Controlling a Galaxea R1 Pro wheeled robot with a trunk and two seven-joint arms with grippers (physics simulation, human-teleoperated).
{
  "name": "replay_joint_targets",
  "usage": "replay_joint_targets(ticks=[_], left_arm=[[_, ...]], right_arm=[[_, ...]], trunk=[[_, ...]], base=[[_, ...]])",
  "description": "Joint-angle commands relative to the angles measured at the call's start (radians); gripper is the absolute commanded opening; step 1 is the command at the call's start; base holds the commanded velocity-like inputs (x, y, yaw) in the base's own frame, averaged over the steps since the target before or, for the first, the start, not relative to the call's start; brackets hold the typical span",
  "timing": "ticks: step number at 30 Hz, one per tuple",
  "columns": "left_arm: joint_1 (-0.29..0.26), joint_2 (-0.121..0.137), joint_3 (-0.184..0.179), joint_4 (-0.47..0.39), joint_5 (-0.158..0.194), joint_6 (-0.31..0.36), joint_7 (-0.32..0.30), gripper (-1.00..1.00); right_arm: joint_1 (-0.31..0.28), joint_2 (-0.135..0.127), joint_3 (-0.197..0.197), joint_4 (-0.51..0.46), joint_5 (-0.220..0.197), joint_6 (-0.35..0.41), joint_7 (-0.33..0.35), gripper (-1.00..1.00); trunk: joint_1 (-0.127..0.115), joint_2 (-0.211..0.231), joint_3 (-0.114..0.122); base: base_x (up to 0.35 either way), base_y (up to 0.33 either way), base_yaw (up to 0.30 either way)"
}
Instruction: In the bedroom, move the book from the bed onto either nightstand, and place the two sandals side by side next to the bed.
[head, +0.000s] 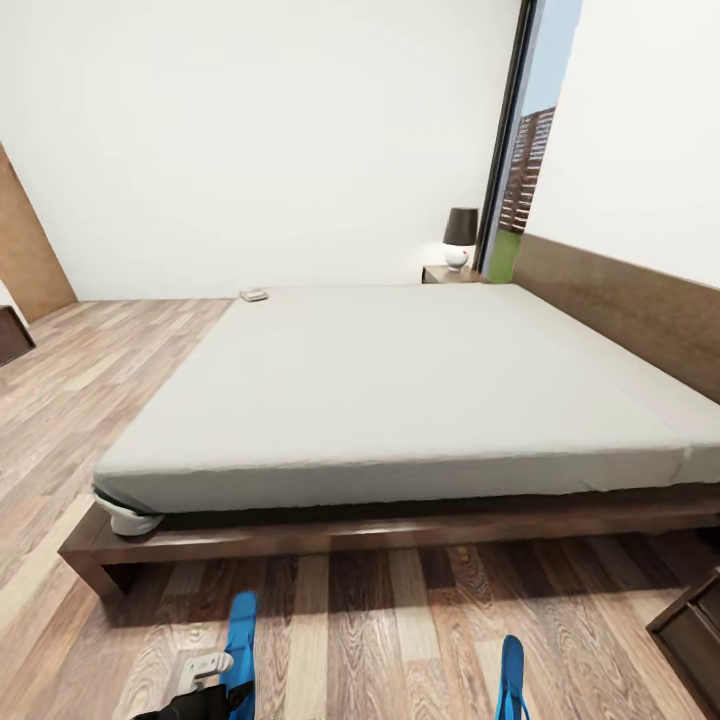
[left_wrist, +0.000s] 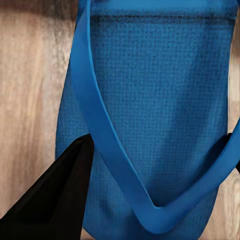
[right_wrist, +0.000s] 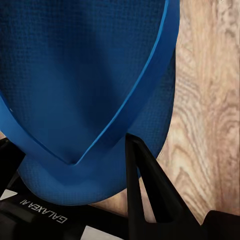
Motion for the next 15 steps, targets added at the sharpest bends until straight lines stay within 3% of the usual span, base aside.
replay_joint_targets(ticks=[1, 15], left_arm=[[-0.001, 0.0, -0.001, 0.002, 0.004, -0.004, -0.002, -1.0], [-0.001, 0.0, -0.001, 0.002, 0.004, -0.004, -0.002, -1.0]], right_arm=[[0.0, 0.0, -0.009, -0.001, 0.005, 0.01, 0.005, -1.0], [0.0, 0.0, -0.009, -0.002, 0.006, 0.01, 0.008, -1.0]], trunk=[[0.0, 0.0, -0.001], [0.0, 0.0, -0.001]], base=[[0.0, 0.0, 0.29], [0.0, 0.0, 0.266]])
